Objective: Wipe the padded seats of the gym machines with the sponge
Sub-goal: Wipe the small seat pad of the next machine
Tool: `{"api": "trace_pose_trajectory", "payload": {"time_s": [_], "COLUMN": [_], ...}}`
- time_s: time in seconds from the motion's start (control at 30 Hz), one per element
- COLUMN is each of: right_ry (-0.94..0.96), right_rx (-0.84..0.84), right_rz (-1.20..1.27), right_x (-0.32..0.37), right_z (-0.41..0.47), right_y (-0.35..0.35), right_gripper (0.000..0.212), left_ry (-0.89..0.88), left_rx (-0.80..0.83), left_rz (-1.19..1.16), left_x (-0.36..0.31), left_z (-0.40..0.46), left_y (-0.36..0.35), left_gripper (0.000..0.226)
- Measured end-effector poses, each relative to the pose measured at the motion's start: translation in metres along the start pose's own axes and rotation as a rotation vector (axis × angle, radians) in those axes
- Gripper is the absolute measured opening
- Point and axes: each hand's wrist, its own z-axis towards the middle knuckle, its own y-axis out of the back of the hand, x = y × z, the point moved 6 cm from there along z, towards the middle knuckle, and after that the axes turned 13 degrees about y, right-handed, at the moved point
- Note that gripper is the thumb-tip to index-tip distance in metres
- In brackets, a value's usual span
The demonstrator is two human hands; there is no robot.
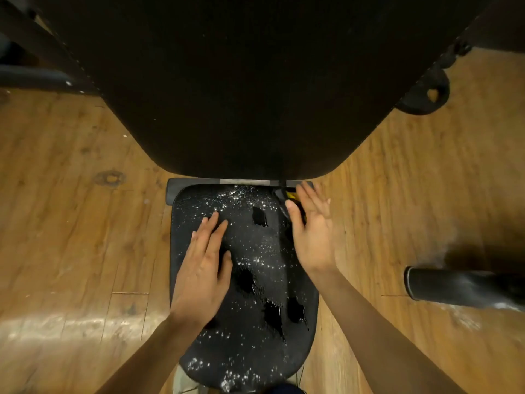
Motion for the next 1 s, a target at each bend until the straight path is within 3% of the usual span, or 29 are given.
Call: {"api": "trace_pose_trajectory", "payload": {"time_s": [0.2,0.37,0.53,0.77,1.0], "right_ry": [0.188,0.108,0.138,0.004,0.092], "right_rx": [0.122,-0.008,0.005,-0.048,0.004], "right_rz": [-0.119,-0.044,-0.007,-0.029,-0.01], "right_x": [-0.003,-0.002,0.003,-0.011,0.001], "right_z": [-0.021,-0.026,-0.06,0.028,-0.056], "right_y": [-0.009,-0.014,-0.014,-0.025,-0.008], "right_gripper": [0.051,0.047,0.048,0.042,0.044], "left_ry": [-0.082,-0.094,-0.098,-0.093,-0.091], "left_rx": [-0.019,-0.054,-0.06,-0.063,-0.054], "left_rz": [0.135,0.17,0.184,0.221,0.221], "left_x": [0.007,0.008,0.007,0.007,0.006], "left_z": [0.002,0.002,0.002,0.002,0.001], "left_y": [-0.017,-0.021,-0.022,-0.022,-0.023], "left_gripper": [0.057,0.056,0.055,0.056,0.056]}}
